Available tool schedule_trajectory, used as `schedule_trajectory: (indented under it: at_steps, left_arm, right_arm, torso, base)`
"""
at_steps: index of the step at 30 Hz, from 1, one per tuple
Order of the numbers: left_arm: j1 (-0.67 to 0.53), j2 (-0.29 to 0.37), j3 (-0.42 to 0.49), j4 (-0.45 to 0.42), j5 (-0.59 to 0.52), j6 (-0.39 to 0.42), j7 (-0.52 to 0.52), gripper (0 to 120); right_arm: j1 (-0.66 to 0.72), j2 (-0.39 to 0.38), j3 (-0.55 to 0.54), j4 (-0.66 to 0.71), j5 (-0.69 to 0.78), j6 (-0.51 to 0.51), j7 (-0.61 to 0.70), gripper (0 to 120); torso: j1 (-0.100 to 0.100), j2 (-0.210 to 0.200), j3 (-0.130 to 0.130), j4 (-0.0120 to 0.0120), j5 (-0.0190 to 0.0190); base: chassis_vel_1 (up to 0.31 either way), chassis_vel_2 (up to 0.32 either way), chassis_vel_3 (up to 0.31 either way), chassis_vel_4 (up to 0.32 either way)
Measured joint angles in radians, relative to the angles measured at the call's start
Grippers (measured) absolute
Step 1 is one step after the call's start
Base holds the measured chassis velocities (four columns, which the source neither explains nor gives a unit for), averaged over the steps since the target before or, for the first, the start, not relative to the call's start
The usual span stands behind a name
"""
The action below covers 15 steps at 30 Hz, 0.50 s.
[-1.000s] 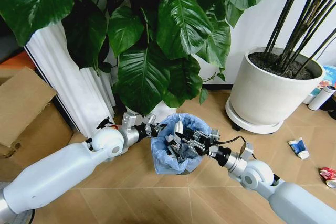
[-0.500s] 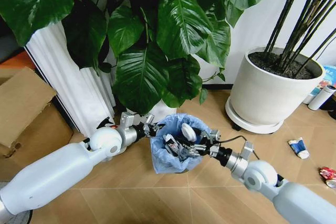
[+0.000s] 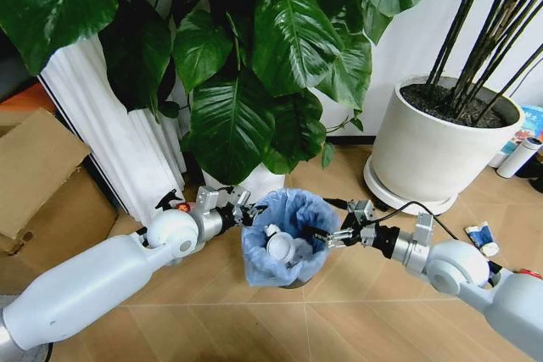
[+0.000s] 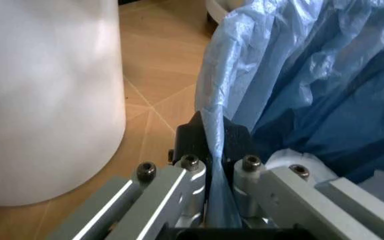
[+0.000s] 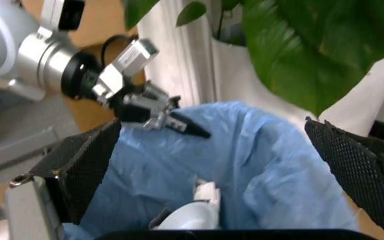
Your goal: Pick up the trash bin and place the garbage on the floor into it.
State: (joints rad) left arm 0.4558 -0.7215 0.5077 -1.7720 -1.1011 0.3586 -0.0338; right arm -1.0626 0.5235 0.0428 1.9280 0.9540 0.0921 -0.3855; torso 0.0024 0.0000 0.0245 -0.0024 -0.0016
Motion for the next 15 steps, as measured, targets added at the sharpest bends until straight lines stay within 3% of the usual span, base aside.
schedule_trajectory:
  at_steps: [4,15]
  left_arm:
    - [0.007,0.009,-0.012,-0.004,-0.001,0.0,-0.001,0]
    - [0.099,0.067,-0.105,-0.049,0.026,-0.003,-0.005,0]
  right_arm:
    - [-0.043,0.04,0.068,-0.019,-0.001,0.007,0.038,100]
    - [-0.347,0.197,0.467,-0.117,-0.105,0.024,0.199,100]
  torso:
    - [0.0,0.0,0.0,-0.0001,-0.0002]
    - [0.0,0.0,0.0,0.0001,-0.0006]
  base:
    - [0.0,0.0,0.0,0.0]
    - [0.0,0.0,0.0,0.0]
